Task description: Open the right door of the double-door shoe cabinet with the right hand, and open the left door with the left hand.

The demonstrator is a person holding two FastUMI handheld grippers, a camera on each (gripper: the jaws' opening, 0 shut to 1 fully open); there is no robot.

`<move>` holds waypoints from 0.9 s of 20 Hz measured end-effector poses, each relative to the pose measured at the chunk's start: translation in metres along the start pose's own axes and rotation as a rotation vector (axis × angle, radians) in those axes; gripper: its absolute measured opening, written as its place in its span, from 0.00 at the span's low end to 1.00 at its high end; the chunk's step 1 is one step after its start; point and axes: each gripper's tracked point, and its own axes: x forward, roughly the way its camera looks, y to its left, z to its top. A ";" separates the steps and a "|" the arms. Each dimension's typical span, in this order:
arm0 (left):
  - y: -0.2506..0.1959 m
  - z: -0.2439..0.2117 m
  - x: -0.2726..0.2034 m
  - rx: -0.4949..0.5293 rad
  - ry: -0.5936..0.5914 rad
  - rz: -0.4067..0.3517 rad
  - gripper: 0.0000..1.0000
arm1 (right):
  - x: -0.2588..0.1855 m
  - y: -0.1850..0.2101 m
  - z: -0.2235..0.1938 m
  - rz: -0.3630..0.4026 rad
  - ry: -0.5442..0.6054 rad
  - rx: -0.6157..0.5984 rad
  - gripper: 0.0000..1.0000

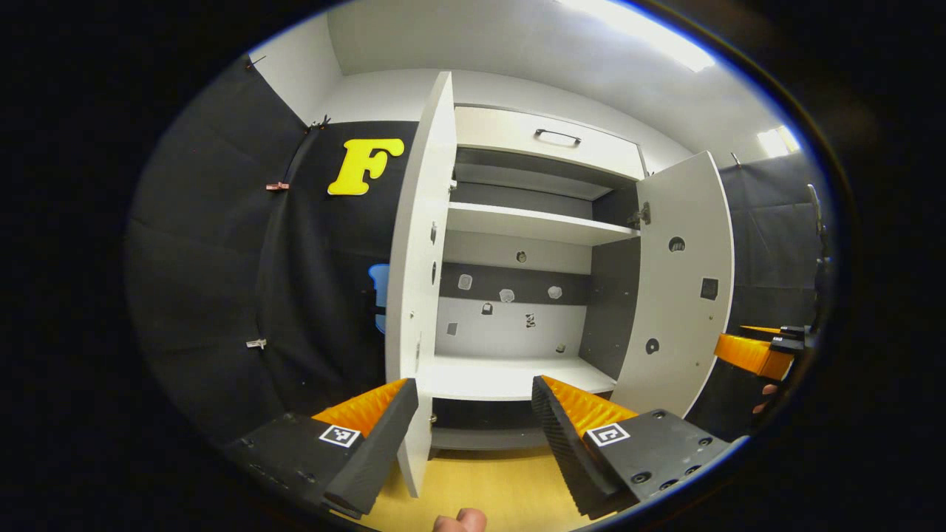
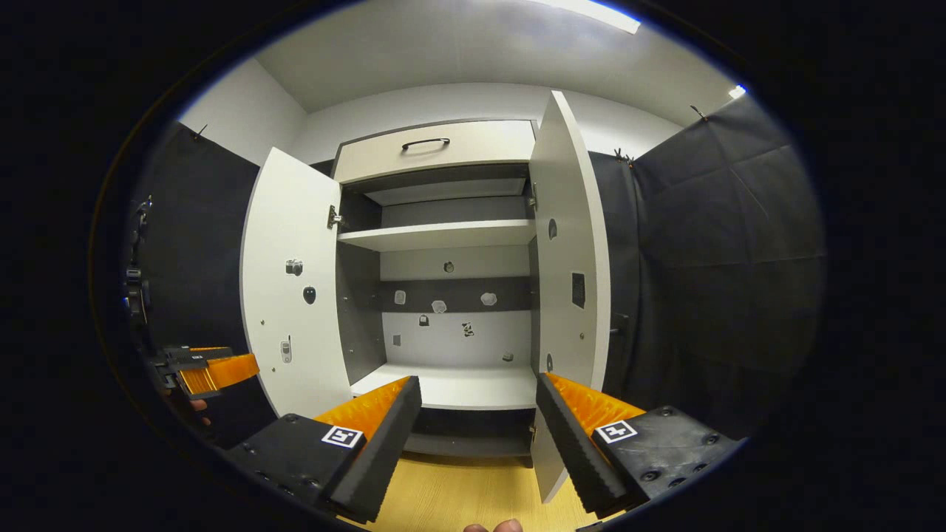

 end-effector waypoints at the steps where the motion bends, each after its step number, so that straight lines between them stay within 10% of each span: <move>1: -0.004 0.001 0.001 0.004 -0.003 -0.002 0.95 | 0.001 -0.002 0.001 -0.005 -0.003 -0.001 0.98; 18: -0.019 0.000 0.008 0.070 -0.011 0.028 0.95 | 0.014 -0.007 -0.010 -0.018 0.011 -0.008 0.98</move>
